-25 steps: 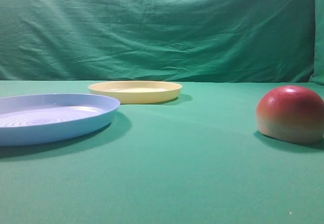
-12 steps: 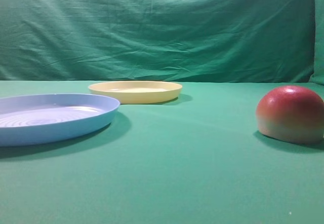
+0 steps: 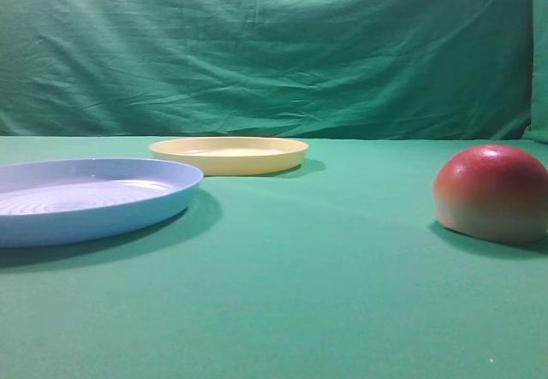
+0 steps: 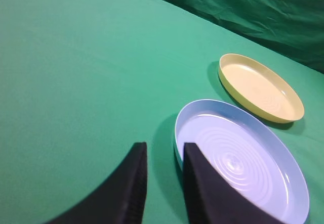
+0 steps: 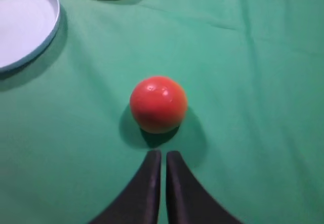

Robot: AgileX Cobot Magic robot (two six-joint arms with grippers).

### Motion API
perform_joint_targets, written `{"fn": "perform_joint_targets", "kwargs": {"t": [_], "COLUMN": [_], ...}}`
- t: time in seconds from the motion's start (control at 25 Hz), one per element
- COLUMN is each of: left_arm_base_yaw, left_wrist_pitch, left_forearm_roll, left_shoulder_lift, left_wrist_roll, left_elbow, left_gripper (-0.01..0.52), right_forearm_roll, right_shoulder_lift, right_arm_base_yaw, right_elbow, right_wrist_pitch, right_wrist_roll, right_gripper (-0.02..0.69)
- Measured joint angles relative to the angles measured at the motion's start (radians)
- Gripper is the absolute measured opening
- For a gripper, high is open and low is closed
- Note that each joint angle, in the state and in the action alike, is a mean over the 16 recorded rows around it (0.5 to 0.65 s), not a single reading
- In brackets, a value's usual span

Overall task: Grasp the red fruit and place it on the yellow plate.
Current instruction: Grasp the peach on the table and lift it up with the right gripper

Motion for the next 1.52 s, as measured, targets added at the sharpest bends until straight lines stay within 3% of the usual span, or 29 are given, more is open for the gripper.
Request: {"fn": "perform_joint_targets", "kwargs": {"t": [0.36,0.52,0.76,1.16,1.28,1.52], "left_arm_base_yaw": [0.0,0.0,0.0,-0.001,-0.001,-0.002], "left_wrist_pitch": [0.0,0.0,0.0,0.0,0.0,0.0], "left_forearm_roll": [0.0,0.0,0.0,0.0,0.0,0.0], "left_shoulder_lift": [0.0,0.0,0.0,0.0,0.0,0.0], "left_wrist_roll": [0.0,0.0,0.0,0.0,0.0,0.0], "left_elbow": [0.0,0.0,0.0,0.0,0.0,0.0], "left_gripper": [0.157,0.157,0.157,0.157,0.157,0.157], "right_forearm_roll": [-0.218,-0.318,-0.401,-0.534,-0.573,-0.605], "right_shoulder_lift": [0.207,0.283,0.397,0.573,0.614,0.673], "right_arm_base_yaw": [0.222,0.317,0.387,0.386,0.382,0.374], "right_elbow": [-0.091,-0.122,-0.16,-0.187,-0.189,-0.189], "right_wrist_pitch": [-0.056,-0.097,-0.14,-0.191,-0.219,-0.282], "right_wrist_roll": [0.193,0.288,0.386,0.56,0.606,0.644], "right_gripper": [0.0,0.032,0.235,0.603,0.637,0.612]}}
